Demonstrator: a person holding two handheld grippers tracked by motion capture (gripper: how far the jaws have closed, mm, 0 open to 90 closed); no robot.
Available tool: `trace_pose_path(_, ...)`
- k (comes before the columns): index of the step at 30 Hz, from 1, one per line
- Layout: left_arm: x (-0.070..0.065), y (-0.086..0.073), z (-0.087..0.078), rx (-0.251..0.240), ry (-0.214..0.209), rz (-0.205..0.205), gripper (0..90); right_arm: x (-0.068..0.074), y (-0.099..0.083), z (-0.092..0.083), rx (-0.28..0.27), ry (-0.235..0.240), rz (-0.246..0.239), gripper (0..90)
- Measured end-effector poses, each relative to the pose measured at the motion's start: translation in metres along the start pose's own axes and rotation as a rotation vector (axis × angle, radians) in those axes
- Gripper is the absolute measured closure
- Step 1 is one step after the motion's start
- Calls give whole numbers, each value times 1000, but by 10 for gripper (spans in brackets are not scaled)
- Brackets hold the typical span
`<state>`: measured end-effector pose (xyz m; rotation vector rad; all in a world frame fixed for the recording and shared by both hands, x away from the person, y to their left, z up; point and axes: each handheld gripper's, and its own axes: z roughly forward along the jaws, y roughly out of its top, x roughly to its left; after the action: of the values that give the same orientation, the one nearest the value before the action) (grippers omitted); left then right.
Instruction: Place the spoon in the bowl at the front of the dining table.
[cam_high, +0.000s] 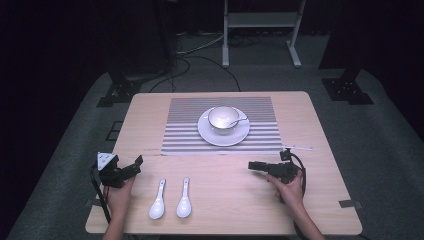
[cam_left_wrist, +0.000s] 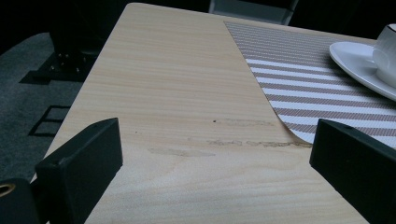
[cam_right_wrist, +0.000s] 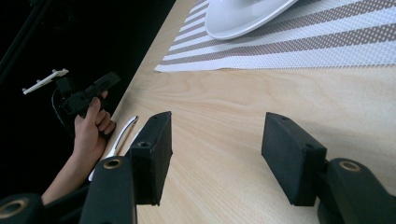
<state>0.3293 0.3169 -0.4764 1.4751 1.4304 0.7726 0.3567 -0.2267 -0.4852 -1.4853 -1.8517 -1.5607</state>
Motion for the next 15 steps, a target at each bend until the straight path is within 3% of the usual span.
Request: trace_pose_path(15,0,0,0,1,0,-1,13,-1,-15,-11,-14,22,3,416)
